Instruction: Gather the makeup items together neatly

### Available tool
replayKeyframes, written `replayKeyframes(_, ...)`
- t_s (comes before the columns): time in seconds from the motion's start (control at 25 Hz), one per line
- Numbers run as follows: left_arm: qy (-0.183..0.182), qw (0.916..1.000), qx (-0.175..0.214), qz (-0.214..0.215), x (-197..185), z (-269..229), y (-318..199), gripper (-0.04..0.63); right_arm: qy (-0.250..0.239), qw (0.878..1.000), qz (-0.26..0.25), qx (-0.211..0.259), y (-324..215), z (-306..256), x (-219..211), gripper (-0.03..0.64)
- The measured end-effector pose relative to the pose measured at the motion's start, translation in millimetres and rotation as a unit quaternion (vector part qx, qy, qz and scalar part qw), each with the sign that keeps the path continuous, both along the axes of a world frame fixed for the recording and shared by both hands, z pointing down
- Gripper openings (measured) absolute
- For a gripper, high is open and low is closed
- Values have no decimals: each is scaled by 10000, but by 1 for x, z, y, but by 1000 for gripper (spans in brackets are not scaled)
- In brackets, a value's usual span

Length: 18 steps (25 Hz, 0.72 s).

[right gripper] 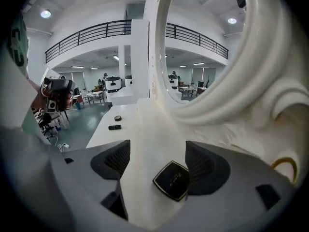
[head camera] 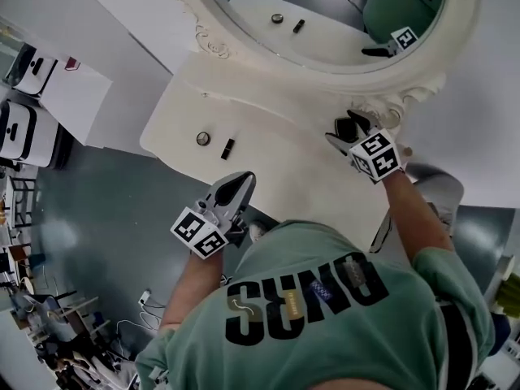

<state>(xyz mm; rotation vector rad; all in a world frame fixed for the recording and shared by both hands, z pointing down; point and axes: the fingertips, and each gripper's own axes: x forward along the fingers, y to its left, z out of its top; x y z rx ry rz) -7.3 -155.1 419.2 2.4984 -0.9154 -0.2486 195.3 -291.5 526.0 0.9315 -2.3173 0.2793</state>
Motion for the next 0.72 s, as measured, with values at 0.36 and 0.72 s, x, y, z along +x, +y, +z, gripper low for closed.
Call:
replayKeyframes(0.36, -21, 9993, -158, 342, 49, 13, -10, 2, 274, 9989, -34, -365, 1, 40, 32, 368)
replayKeyframes(0.72, -27, 9993, -220, 309, 51, 18, -8, 2, 307, 9956, 704, -528, -3, 65, 44, 374)
